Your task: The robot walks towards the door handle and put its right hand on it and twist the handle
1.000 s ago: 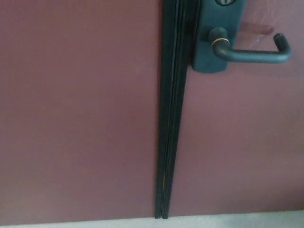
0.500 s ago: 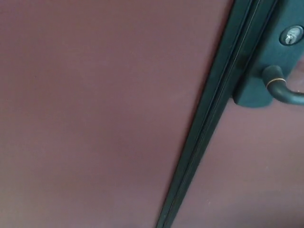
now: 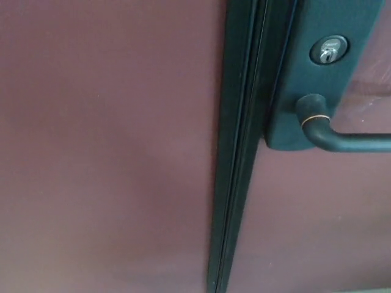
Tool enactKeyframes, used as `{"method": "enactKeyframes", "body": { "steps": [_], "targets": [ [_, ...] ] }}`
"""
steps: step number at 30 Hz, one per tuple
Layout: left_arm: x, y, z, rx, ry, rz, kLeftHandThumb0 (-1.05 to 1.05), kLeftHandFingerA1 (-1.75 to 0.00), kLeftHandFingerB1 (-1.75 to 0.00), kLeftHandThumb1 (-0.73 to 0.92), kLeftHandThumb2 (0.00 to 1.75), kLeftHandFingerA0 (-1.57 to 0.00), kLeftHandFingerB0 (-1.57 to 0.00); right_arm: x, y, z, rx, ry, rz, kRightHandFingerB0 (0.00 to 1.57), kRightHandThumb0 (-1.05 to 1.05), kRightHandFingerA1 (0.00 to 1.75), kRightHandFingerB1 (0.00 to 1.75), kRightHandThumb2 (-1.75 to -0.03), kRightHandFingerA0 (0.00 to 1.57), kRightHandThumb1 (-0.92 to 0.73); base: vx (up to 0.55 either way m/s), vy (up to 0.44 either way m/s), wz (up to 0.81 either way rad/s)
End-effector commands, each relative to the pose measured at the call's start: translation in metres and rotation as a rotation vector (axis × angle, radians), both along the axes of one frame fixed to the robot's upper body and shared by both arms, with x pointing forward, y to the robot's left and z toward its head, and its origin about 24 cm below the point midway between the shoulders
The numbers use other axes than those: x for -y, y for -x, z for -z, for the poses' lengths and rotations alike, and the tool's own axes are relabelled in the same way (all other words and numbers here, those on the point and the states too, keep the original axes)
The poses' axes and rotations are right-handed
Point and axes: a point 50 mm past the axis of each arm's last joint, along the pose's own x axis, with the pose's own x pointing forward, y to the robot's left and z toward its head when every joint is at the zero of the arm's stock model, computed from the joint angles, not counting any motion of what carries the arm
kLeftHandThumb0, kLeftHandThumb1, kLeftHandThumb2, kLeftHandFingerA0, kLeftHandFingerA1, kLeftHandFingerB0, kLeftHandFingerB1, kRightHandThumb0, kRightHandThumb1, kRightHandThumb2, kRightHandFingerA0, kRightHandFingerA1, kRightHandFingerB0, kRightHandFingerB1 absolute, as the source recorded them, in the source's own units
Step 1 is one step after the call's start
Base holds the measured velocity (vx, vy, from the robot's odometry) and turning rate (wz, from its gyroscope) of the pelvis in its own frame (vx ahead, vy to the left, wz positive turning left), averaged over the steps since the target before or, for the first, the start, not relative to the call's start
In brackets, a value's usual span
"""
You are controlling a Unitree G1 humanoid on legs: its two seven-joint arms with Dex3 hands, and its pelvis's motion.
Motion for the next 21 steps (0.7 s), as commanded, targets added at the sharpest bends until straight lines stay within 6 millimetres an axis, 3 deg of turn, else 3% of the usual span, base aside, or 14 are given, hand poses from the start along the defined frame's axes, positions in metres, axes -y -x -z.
{"method": "enactKeyframes", "body": {
  "steps": [1, 8, 9, 21],
  "targets": [
    [-0.0031, 0.0072, 0.0014, -0.034, -0.012, -0.001, -0.34, -0.5, -0.39, 0.59, 0.58, -0.7, -0.48, -0.002, 0.0047, 0.0028, -0.024, -0.019, 0.015, 0.43, -0.35, 0.59, 0.48, -0.76, 0.61, -0.56, 0.16, -0.158, 0.0],
    [-0.0023, 0.0037, 0.0006, -0.03, -0.014, 0.003, -0.34, -0.5, -0.39, 0.59, 0.58, -0.7, -0.48, -0.0009, 0.0012, 0.0012, -0.019, -0.014, 0.006, 0.43, -0.35, 0.59, 0.49, -0.76, 0.61, -0.57, 0.1, 0.162, 0.06],
    [-0.0022, 0.002, -0.0003, -0.022, -0.014, 0.01, -0.34, -0.5, -0.39, 0.59, 0.58, -0.7, -0.48, -0.0018, -0.0004, 0.0009, -0.019, -0.021, 0.005, 0.49, -0.26, 0.49, 0.39, -0.59, 0.64, -0.67, 0.03, 0.044, 0.14],
    [-0.0027, 0.0006, -0.0007, -0.036, -0.036, 0.018, -0.35, -0.46, -0.39, 0.59, 0.57, -0.66, -0.49, -0.0036, 0.0018, 0.0022, -0.019, -0.038, 0.009, 0.48, -0.26, 0.48, 0.39, -0.59, 0.62, -0.67, 0.0, 0.0, 0.0]
  ]
}}
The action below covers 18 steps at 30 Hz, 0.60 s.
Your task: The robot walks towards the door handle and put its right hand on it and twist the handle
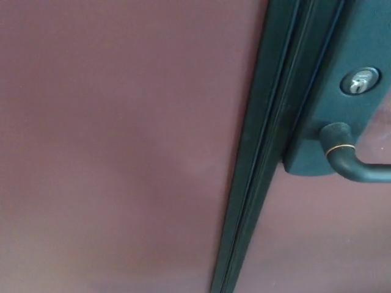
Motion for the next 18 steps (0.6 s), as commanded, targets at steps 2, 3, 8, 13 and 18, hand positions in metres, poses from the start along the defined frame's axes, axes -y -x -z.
{"method": "enactKeyframes", "body": {
  "steps": [2, 3, 8, 13, 18],
  "targets": [
    [0.0, 0.002, 0.001, -0.035, -0.021, 0.017, -0.35, -0.46, -0.39, 0.59, 0.57, -0.66, -0.5, 0.0, 0.005, 0.002, -0.026, -0.017, 0.016, 0.48, -0.26, 0.47, 0.39, -0.6, 0.61, -0.67, 0.0, 0.0, 0.0],
    [0.0, 0.002, 0.002, -0.037, -0.022, 0.014, -0.36, -0.46, -0.39, 0.59, 0.57, -0.66, -0.5, 0.001, 0.005, 0.002, -0.029, -0.014, 0.012, 0.48, -0.26, 0.48, 0.39, -0.6, 0.62, -0.67, 0.0, 0.0, 0.0],
    [0.001, 0.006, 0.004, -0.053, -0.027, 0.02, -0.36, -0.46, -0.4, 0.6, 0.58, -0.66, -0.52, 0.0, 0.009, 0.004, -0.042, -0.01, 0.001, 0.49, -0.26, 0.49, 0.39, -0.59, 0.64, -0.67, 0.0, 0.0, 0.0],
    [0.001, 0.012, 0.006, -0.074, -0.028, 0.031, -0.37, -0.46, -0.4, 0.6, 0.58, -0.66, -0.53, -0.001, 0.013, 0.006, -0.049, -0.022, 0.005, 0.45, -0.35, 0.59, 0.49, -0.76, 0.63, -0.57, 0.0, 0.0, 0.0],
    [0.003, 0.015, 0.008, -0.091, -0.02, 0.056, -0.37, -0.47, -0.4, 0.59, 0.58, -0.68, -0.53, -0.003, 0.015, 0.007, -0.051, -0.041, 0.016, 0.44, -0.34, 0.61, 0.49, -0.76, 0.65, -0.57, 0.0, 0.0, 0.0]
  ]
}}
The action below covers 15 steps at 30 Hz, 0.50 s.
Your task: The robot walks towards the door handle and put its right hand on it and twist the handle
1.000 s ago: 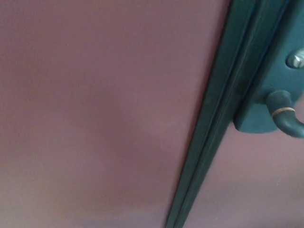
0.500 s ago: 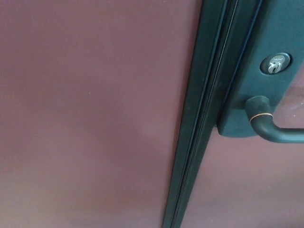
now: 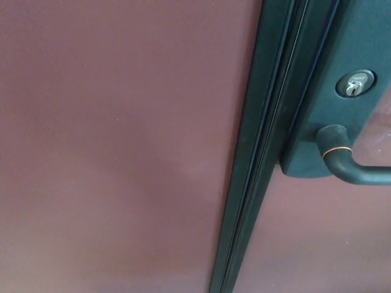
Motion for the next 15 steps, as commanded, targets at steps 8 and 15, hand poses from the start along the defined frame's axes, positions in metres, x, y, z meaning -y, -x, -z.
{"method": "enactKeyframes", "body": {
  "steps": [8, 15],
  "targets": [
    [0.0051, 0.0007, 0.003, -0.052, 0.002, 0.092, -0.37, -0.48, -0.4, 0.55, 0.57, -0.7, -0.52, -0.0026, 0.002, 0.0017, -0.014, -0.017, 0.003, 0.48, -0.25, 0.5, 0.39, -0.6, 0.66, -0.68, 0.0, 0.0, 0.0],
    [0.003, 0.0014, 0.002, -0.062, -0.008, 0.104, -0.37, -0.48, -0.4, 0.55, 0.57, -0.7, -0.51, -0.0039, 0.0061, 0.0034, -0.012, -0.036, 0.017, 0.44, -0.34, 0.63, 0.49, -0.76, 0.66, -0.57, -0.02, -0.035, 0.01]
  ]
}}
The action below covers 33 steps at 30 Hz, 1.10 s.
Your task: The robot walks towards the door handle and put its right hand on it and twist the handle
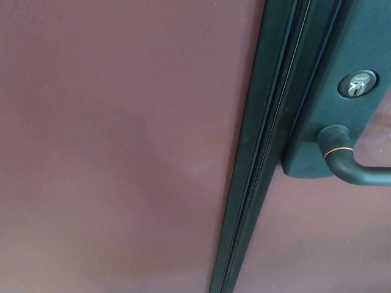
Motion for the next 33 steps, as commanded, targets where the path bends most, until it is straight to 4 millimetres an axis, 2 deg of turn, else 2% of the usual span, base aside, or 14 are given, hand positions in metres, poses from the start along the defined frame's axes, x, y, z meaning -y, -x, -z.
{"method": "enactKeyframes", "body": {
  "steps": [1, 2, 3, 9, 11, 13, 14, 16, 17, 18, 23, 30, 31, 33],
  "targets": [
    [-0.0014, 0.0014, -0.0004, -0.021, -0.003, 0.028, -0.37, -0.48, -0.4, 0.55, 0.57, -0.7, -0.51, -0.0014, 0.0061, 0.0027, -0.011, -0.026, 0.022, 0.44, -0.34, 0.63, 0.49, -0.76, 0.66, -0.57, -0.04, -0.082, 0.01],
    [-0.0013, 0.0008, -0.0006, -0.017, 0.0, 0.025, -0.45, -0.59, -0.5, 0.46, 0.75, -0.65, -0.45, -0.0008, 0.0058, 0.0024, -0.01, -0.025, 0.02, 0.43, -0.34, 0.61, 0.49, -0.76, 0.65, -0.57, -0.05, -0.083, 0.01],
    [-0.0009, -0.0006, -0.0009, -0.012, 0.004, 0.022, -0.44, -0.59, -0.5, 0.45, 0.74, -0.66, -0.45, -0.0006, 0.005, 0.002, 0.002, -0.034, 0.036, 0.48, -0.24, 0.68, 0.4, -0.6, 0.72, -0.67, -0.05, -0.083, 0.01],
    [-0.0004, -0.0025, -0.0012, -0.013, -0.002, 0.024, -0.44, -0.59, -0.5, 0.44, 0.74, -0.66, -0.45, -0.0008, 0.0037, 0.0016, 0.009, -0.043, 0.045, 0.48, -0.23, 0.73, 0.4, -0.6, 0.73, -0.67, -0.05, -0.087, 0.01],
    [0.0005, -0.0033, -0.001, -0.018, -0.003, 0.036, -0.35, -0.51, -0.4, 0.51, 0.55, -0.72, -0.51, -0.0002, 0.0056, 0.0022, -0.003, -0.037, 0.048, 0.41, -0.31, 0.72, 0.49, -0.76, 0.72, -0.54, -0.06, -0.09, 0.01],
    [0.0004, -0.0007, -0.0001, -0.025, -0.005, 0.039, -0.35, -0.51, -0.4, 0.51, 0.55, -0.73, -0.51, -0.0004, 0.009, 0.0034, -0.003, -0.042, 0.058, 0.47, -0.22, 0.71, 0.39, -0.59, 0.75, -0.66, 0.0, 0.0, 0.0],
    [0.0007, 0.0006, 0.0007, -0.029, -0.005, 0.038, -0.42, -0.6, -0.5, 0.43, 0.72, -0.68, -0.46, -0.0001, 0.0105, 0.0037, -0.003, -0.048, 0.062, 0.47, -0.22, 0.69, 0.4, -0.59, 0.77, -0.66, 0.0, 0.0, 0.0],
    [0.0001, 0.0016, 0.0008, -0.031, -0.003, 0.033, -0.42, -0.6, -0.5, 0.43, 0.72, -0.68, -0.46, -0.0007, 0.0112, 0.0042, -0.003, -0.055, 0.066, 0.47, -0.21, 0.74, 0.4, -0.59, 0.77, -0.66, 0.0, 0.0, 0.0],
    [-0.0013, 0.0042, 0.0008, -0.036, -0.001, 0.036, -0.35, -0.51, -0.4, 0.5, 0.55, -0.72, -0.51, -0.0021, 0.0132, 0.0051, -0.01, -0.055, 0.055, 0.47, -0.2, 0.68, 0.39, -0.59, 0.78, -0.66, 0.0, 0.0, 0.0],
    [-0.0012, 0.0042, 0.0008, -0.037, -0.004, 0.042, -0.42, -0.59, -0.49, 0.43, 0.73, -0.66, -0.45, -0.0022, 0.0131, 0.0052, -0.011, -0.054, 0.058, 0.46, -0.21, 0.71, 0.39, -0.59, 0.77, -0.66, 0.0, 0.0, 0.0],
    [-0.0009, 0.0035, 0.0008, -0.035, -0.007, 0.037, -0.43, -0.59, -0.49, 0.43, 0.72, -0.67, -0.45, -0.0028, 0.0125, 0.005, -0.004, -0.057, 0.064, 0.46, -0.21, 0.91, 0.39, -0.6, 0.77, -0.66, 0.0, 0.0, 0.0],
    [-0.0009, 0.0034, 0.0008, -0.039, -0.006, 0.039, -0.43, -0.59, -0.49, 0.43, 0.72, -0.66, -0.45, -0.0025, 0.013, 0.005, 0.002, -0.065, 0.066, 0.46, -0.21, 0.83, 0.39, -0.59, 0.77, -0.66, 0.0, 0.0, -0.01],
    [-0.0012, 0.0034, 0.0007, -0.043, -0.002, 0.039, -0.35, -0.48, -0.4, 0.5, 0.55, -0.7, -0.51, -0.0026, 0.0129, 0.0051, -0.007, -0.058, 0.056, 0.46, -0.21, 0.68, 0.39, -0.59, 0.75, -0.66, 0.0, 0.0, 0.14],
    [-0.0011, 0.0037, 0.0008, -0.048, -0.004, 0.047, -0.36, -0.48, -0.4, 0.5, 0.55, -0.71, -0.51, -0.0029, 0.0133, 0.0053, -0.008, -0.055, 0.053, 0.48, -0.2, 0.78, 0.4, -0.59, 0.75, -0.66, -0.03, -0.069, 0.09]
  ]
}}
